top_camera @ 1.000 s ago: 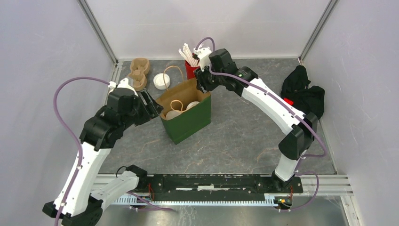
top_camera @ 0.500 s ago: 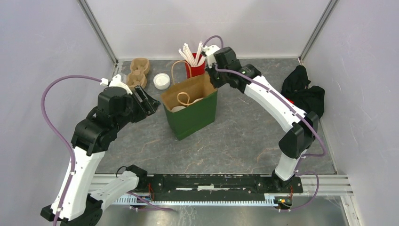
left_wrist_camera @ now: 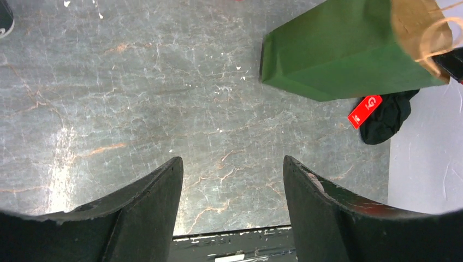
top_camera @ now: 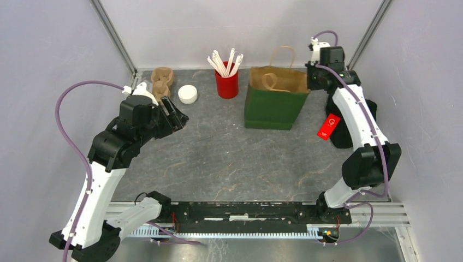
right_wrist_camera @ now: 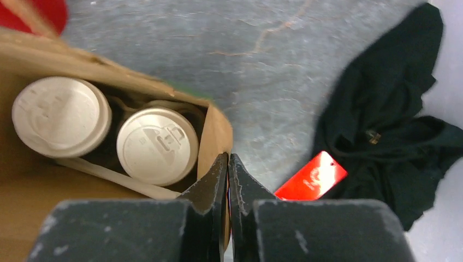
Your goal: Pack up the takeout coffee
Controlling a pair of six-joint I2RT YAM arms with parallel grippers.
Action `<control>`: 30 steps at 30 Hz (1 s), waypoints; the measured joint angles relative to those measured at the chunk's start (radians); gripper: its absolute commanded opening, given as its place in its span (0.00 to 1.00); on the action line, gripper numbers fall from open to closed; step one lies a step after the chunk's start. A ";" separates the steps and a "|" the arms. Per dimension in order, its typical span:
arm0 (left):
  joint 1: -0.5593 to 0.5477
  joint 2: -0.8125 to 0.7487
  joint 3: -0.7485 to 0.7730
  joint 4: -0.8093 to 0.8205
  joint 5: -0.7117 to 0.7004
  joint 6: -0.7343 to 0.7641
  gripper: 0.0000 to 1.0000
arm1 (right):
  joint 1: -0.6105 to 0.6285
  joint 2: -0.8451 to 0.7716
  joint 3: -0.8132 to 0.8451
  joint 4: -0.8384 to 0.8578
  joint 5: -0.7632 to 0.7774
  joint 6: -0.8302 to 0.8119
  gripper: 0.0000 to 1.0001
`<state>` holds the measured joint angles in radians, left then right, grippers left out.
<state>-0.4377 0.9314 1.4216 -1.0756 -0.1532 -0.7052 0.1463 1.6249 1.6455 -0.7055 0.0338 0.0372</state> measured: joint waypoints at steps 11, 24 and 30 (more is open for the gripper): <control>0.000 0.021 0.090 0.004 0.043 0.059 0.74 | -0.067 -0.066 0.032 -0.084 -0.080 0.018 0.65; 0.000 0.095 0.427 -0.040 0.139 0.149 0.91 | -0.066 -0.462 0.218 -0.191 -0.324 0.122 0.98; 0.000 0.068 0.550 0.023 0.178 0.150 0.97 | -0.065 -0.721 0.143 -0.157 -0.437 0.238 0.98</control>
<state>-0.4377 0.9993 1.9717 -1.0523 0.0246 -0.5556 0.0811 0.9035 1.7882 -0.8627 -0.4030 0.2749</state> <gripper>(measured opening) 0.955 0.979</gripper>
